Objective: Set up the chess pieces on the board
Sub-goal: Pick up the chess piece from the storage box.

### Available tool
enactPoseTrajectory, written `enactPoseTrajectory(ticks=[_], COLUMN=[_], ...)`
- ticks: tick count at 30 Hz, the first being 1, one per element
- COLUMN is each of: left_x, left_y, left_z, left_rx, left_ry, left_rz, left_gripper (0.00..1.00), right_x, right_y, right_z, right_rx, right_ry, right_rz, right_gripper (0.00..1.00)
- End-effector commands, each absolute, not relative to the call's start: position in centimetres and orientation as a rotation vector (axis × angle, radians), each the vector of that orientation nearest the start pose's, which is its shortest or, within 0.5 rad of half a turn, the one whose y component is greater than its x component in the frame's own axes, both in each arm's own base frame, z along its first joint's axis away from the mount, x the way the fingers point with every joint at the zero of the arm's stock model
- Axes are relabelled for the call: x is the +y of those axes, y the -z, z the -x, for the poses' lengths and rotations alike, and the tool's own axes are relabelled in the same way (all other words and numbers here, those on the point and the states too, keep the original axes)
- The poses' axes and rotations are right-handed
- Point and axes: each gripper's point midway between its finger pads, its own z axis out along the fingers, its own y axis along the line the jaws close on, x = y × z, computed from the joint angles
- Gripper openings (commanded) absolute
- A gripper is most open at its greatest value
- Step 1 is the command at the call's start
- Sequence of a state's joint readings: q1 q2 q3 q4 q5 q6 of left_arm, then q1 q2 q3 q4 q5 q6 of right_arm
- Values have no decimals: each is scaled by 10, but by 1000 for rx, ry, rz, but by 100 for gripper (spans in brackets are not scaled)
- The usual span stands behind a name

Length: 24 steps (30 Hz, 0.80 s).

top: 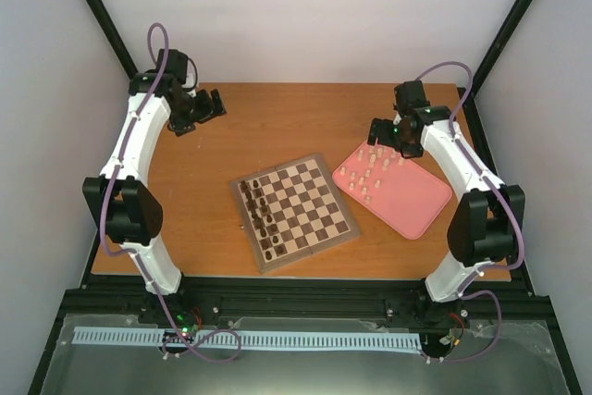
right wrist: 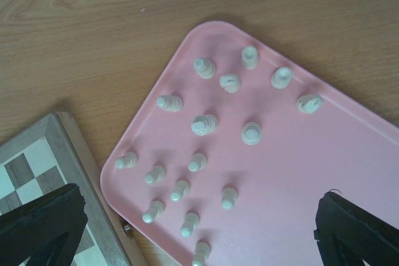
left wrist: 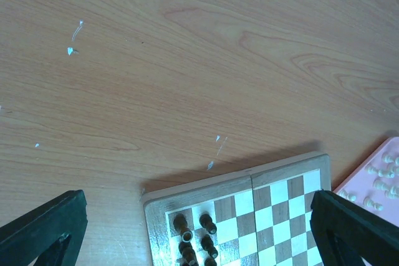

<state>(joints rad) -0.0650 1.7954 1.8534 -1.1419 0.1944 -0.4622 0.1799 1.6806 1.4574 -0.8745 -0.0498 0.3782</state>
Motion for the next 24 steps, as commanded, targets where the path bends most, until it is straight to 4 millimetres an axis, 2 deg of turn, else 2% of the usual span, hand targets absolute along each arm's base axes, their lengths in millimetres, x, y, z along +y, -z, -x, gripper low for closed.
enactPoseTrajectory(ticks=[1, 5, 9, 14, 17, 20, 24], left_x=[-65, -64, -65, -64, -65, -65, -64], left_y=[-250, -248, -247, -247, -244, -241, -236], left_z=[-428, -428, -428, -427, -427, -425, -424], left_rx=[2600, 2601, 2605, 2605, 2613, 2615, 2628], left_ry=[449, 437, 435, 433, 439, 438, 433], left_rz=[428, 426, 426, 426, 428, 428, 429], left_gripper=[100, 100, 100, 100, 100, 100, 100], right_x=[73, 68, 71, 66, 65, 72, 72], right_y=[-189, -193, -189, -174, -161, -148, -126], right_z=[-408, -405, -403, -402, -402, -402, -404], right_rx=[2583, 2577, 2582, 2611, 2657, 2704, 2761], right_ry=[-202, -165, -187, -130, -78, -64, 1], right_rz=[-245, -239, -233, -221, -194, -164, -173], right_gripper=[100, 100, 100, 99, 86, 73, 66])
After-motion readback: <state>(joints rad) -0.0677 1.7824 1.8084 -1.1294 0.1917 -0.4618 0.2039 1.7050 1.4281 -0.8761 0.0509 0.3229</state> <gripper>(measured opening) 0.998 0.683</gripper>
